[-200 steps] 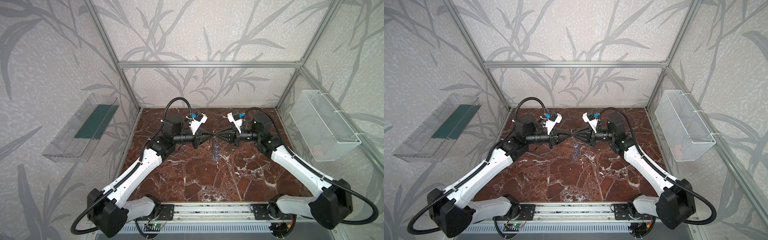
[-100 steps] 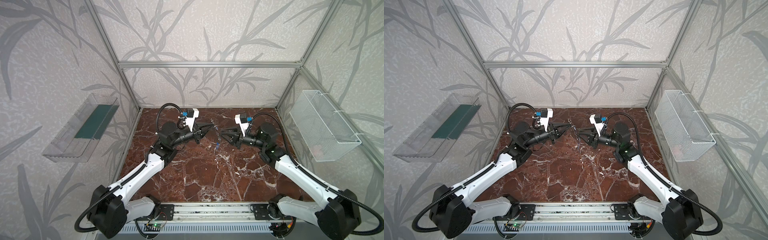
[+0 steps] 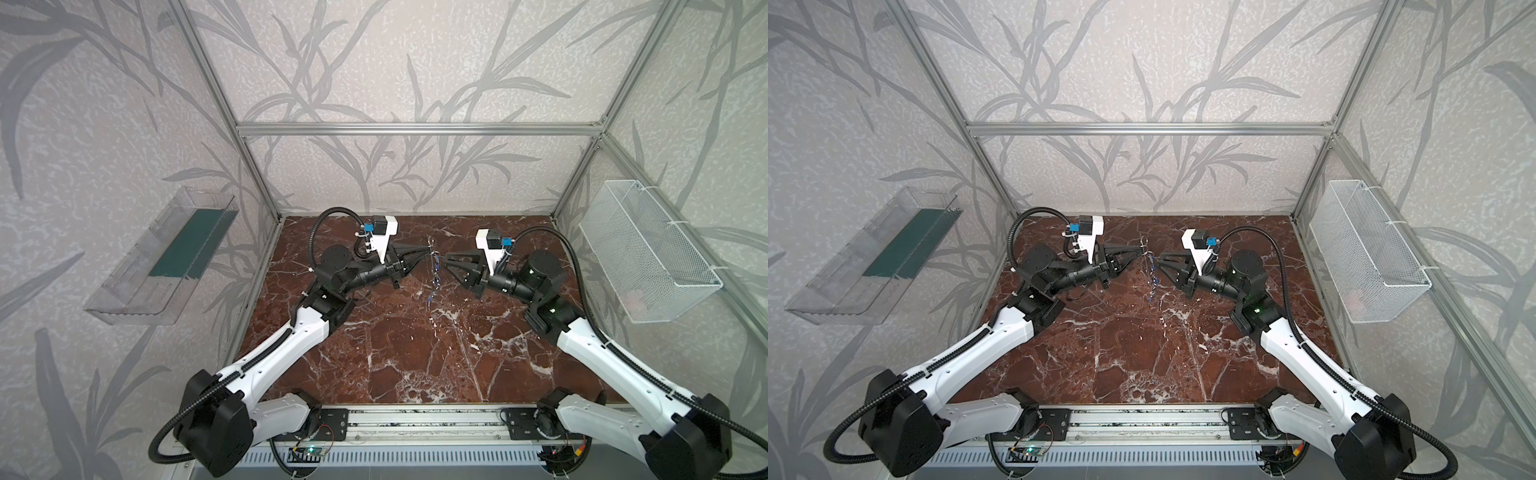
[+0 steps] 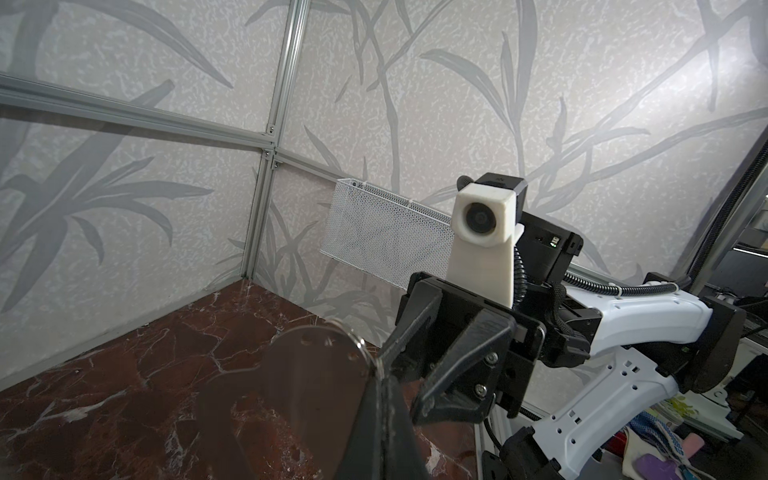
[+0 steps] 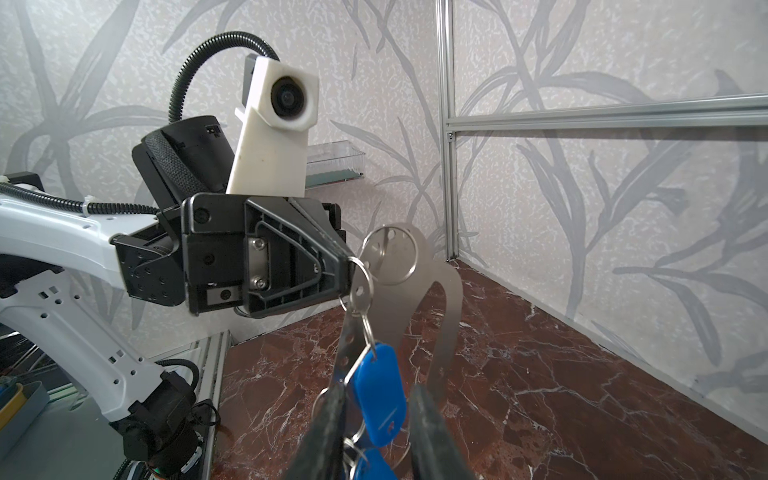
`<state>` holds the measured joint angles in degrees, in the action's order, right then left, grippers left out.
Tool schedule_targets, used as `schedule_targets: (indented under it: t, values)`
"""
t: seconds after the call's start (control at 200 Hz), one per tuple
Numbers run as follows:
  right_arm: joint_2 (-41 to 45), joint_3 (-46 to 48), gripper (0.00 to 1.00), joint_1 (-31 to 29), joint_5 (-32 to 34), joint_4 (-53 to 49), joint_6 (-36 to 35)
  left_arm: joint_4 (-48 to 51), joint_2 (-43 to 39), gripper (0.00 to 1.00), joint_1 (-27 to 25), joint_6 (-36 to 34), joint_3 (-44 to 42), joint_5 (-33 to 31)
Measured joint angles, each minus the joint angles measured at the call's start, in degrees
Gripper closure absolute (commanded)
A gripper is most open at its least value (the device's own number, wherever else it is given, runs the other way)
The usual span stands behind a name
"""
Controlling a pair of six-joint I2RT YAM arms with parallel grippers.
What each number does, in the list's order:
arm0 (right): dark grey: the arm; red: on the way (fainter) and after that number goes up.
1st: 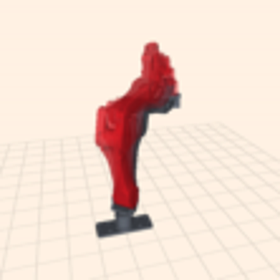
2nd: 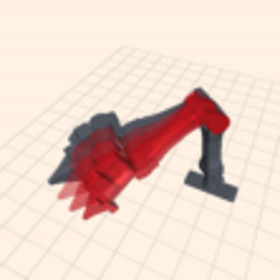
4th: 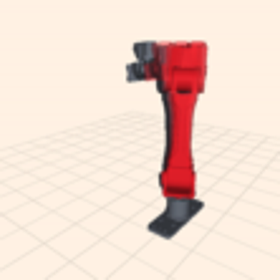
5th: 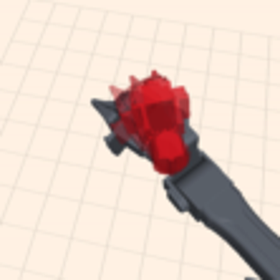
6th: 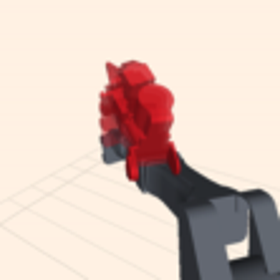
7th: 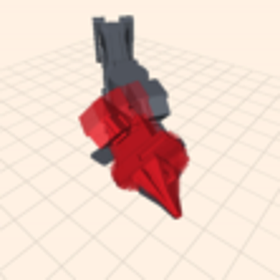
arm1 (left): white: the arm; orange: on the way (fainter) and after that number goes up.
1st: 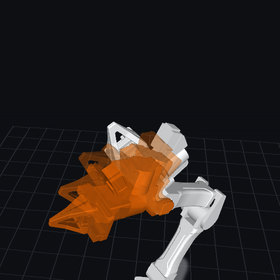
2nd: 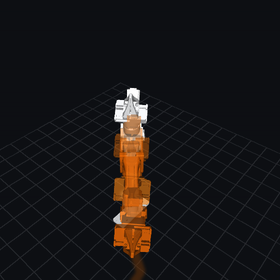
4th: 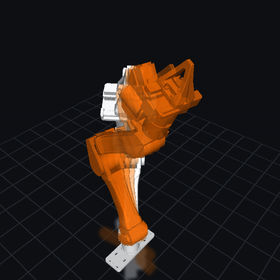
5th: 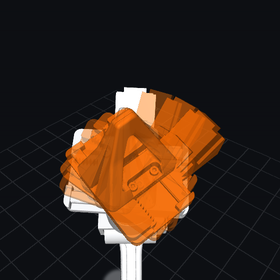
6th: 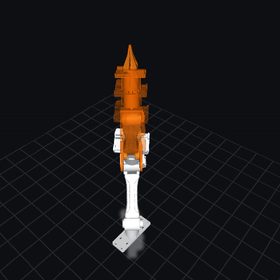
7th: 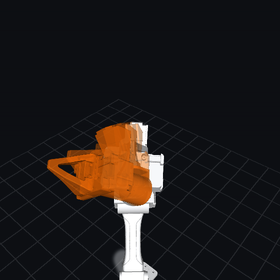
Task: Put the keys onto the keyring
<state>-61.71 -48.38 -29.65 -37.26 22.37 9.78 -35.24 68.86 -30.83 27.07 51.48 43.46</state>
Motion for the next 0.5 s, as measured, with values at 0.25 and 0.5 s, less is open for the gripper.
schedule_targets:
  t: [0.25,0.5]
  values:
    - [0.0,-0.4,0.75,-1.0,0.6,-0.2,-1.7,1.0,0.0,1.0,-0.3,0.0,0.0,1.0]
    - [-0.1,-1.5,0.78,-1.5,0.9,-1.2,-3.0,1.5,0.0,1.0,-0.4,0.0,0.1,1.6]
